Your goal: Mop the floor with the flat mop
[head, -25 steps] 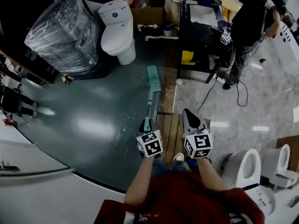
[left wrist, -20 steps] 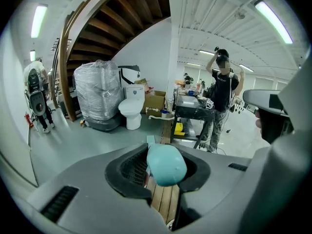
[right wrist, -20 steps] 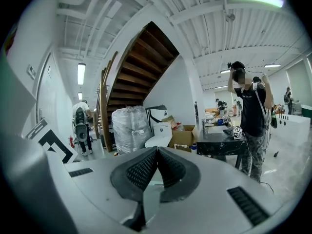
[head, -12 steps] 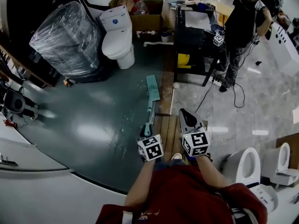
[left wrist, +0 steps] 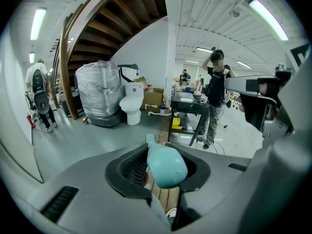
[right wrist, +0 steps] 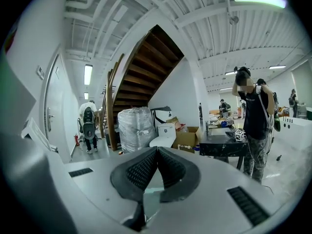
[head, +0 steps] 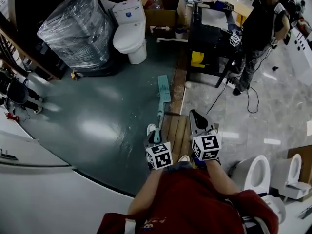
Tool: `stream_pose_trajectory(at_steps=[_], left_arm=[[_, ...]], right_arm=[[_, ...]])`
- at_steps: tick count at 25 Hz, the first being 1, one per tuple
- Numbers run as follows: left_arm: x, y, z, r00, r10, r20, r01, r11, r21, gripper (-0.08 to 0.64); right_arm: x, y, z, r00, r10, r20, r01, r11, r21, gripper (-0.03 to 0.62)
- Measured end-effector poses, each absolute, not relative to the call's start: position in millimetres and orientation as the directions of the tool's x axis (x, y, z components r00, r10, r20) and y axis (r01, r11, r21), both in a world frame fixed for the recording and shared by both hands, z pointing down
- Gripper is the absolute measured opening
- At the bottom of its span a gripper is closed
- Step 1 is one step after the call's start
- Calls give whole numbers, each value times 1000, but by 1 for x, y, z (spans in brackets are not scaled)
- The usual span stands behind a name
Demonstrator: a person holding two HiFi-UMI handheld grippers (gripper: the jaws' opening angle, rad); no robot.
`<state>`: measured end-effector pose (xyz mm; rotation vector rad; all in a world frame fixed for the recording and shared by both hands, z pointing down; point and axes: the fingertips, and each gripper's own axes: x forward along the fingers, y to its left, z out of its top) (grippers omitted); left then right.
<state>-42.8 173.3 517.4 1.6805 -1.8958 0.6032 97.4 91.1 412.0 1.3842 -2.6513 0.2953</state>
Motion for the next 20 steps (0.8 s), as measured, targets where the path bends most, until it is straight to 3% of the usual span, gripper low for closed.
stream_pose_trajectory(at_steps=[20], left_arm=[[-45,146,525,-69,-748,660,-993,114,25,121]], right_arm=[[89,68,436,-564,-783,260,-825,549,-134,17]])
